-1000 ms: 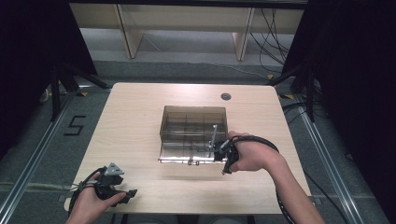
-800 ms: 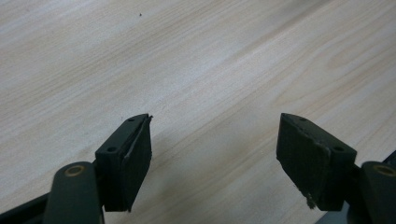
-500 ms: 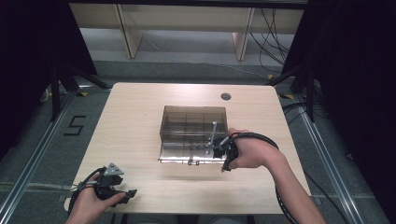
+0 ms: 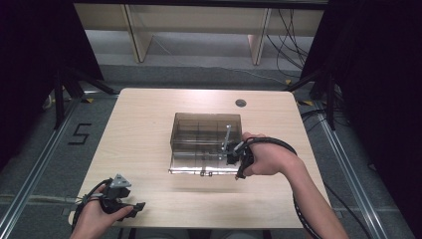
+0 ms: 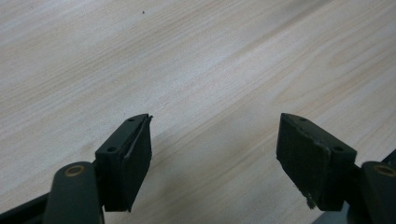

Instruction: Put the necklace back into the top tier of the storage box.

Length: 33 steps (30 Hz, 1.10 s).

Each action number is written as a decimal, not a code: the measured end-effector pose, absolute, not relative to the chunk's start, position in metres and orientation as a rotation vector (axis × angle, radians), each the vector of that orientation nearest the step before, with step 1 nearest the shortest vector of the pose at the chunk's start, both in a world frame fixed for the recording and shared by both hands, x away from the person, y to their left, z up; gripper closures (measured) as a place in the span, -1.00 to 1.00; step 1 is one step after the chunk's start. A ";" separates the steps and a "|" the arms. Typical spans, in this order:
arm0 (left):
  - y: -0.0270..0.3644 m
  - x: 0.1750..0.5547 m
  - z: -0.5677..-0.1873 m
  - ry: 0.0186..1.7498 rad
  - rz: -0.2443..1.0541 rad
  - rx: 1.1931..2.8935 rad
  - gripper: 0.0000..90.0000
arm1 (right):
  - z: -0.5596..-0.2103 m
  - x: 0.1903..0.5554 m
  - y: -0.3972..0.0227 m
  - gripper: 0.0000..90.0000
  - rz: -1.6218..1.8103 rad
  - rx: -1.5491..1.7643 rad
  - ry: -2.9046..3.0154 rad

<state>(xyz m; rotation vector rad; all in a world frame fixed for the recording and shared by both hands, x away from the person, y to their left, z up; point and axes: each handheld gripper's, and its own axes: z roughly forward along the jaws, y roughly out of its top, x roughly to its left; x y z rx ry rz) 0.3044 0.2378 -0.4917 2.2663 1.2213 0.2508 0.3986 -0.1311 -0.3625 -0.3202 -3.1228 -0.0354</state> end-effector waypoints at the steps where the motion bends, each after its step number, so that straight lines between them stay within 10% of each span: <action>1: 0.238 0.304 -0.492 1.222 0.250 2.266 -0.41 | -0.362 0.400 -0.131 0.93 -0.047 -0.289 -3.129; 33: 0.238 0.305 -0.491 1.219 0.260 2.266 -0.41 | -0.348 0.415 -0.127 0.93 -0.066 -0.343 -3.119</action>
